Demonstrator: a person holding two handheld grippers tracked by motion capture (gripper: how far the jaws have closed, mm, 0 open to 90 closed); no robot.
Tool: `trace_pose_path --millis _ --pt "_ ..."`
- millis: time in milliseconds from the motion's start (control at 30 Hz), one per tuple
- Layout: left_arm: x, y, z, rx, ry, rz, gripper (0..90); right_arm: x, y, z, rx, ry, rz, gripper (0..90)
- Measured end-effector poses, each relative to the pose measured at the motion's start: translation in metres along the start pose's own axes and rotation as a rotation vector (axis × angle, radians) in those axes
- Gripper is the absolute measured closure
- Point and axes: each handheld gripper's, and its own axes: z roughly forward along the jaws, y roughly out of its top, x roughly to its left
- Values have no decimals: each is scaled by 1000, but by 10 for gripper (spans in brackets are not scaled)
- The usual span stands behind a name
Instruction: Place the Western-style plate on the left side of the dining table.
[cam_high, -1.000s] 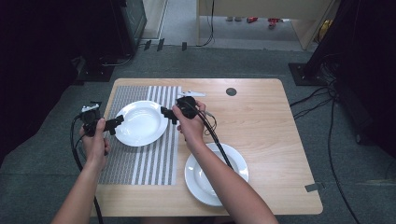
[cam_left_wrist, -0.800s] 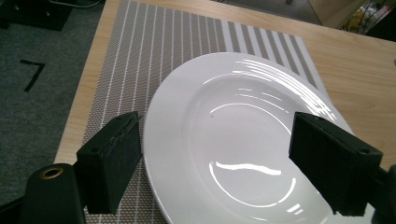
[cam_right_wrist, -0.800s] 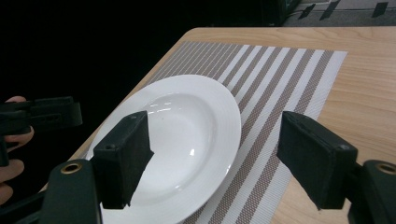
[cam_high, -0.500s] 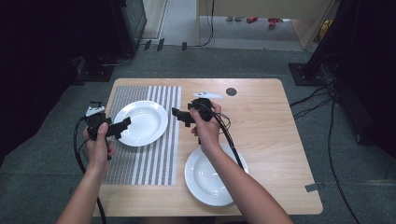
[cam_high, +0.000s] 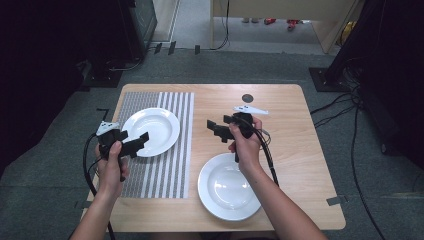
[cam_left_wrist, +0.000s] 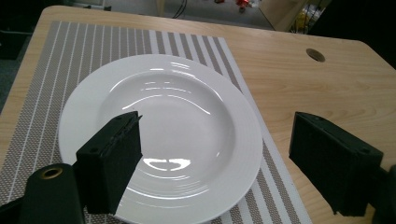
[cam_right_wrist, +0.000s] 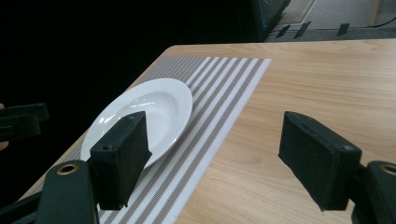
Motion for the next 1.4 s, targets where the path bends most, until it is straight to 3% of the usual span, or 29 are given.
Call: trace_pose_path --millis 367,767,1400 --pt "-10 -18 -7 10 -16 30 173 -31 -11 -46 -22 -51 9 240" --pt "1 -39 -18 1 -7 -6 174 -64 -35 -85 -28 -110 26 233" --pt "24 -71 -31 17 35 -27 173 -103 -71 -138 -37 -216 34 218"
